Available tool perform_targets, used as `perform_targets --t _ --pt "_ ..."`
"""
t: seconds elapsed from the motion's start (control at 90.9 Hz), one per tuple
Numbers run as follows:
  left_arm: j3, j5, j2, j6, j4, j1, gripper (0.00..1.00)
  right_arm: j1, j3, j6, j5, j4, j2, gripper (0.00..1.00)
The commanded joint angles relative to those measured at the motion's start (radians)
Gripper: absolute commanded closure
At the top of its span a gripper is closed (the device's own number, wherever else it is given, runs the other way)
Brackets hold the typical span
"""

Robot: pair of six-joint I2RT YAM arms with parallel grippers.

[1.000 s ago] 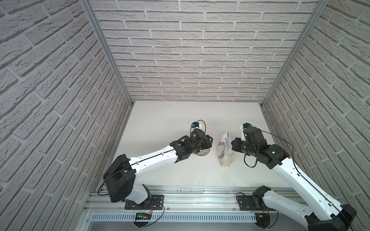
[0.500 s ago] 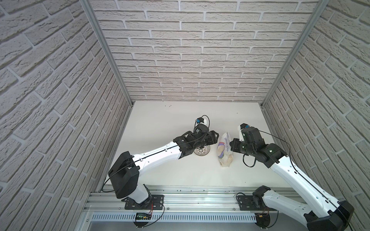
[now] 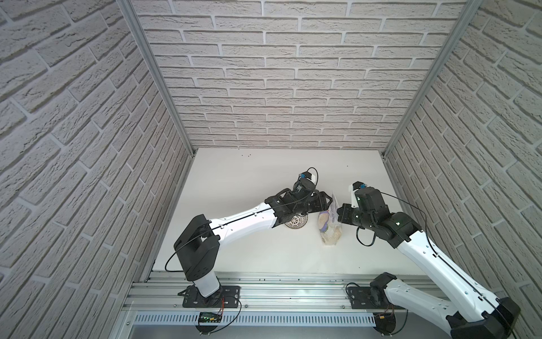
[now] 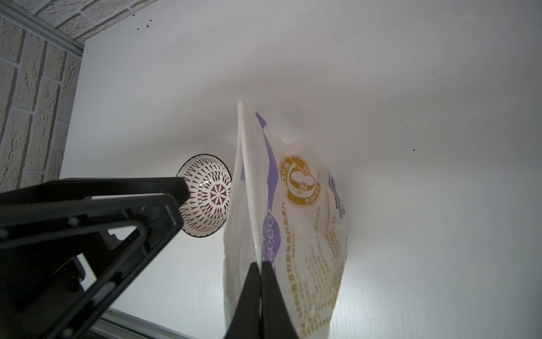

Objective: Pour the oats into the breakfast bowl
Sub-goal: Open the oats bag at the center of the board.

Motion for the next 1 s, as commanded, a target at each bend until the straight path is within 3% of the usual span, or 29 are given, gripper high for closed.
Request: perform_targets --t 0.0,0.22,0.649,0.781,0.99 --pt "0.058 0.039 0.033 -0.003 0.003 -0.009 0.42 0.001 -0.032 0.005 -0.017 -0.018 -0.012 0.96" --pt "0.111 0.042 0.084 -0.013 -0.06 -0.013 0.47 0.001 -0.037 0.01 -0.019 -0.011 -0.013 0.96" --pt "0.179 0.045 0.146 -0.034 -0.155 -0.014 0.83 0.001 -0.038 -0.003 -0.004 0.011 -0.04 0.97" --pt "0.254 0.05 0.176 -0.024 -0.214 -0.004 1.0 0.001 -0.017 -0.052 0.06 -0.001 -0.048 0.96" --pt "0.521 0.012 0.258 0.053 -0.544 0.032 1.0 0.0 0.051 -0.097 0.292 -0.026 -0.025 0.97"
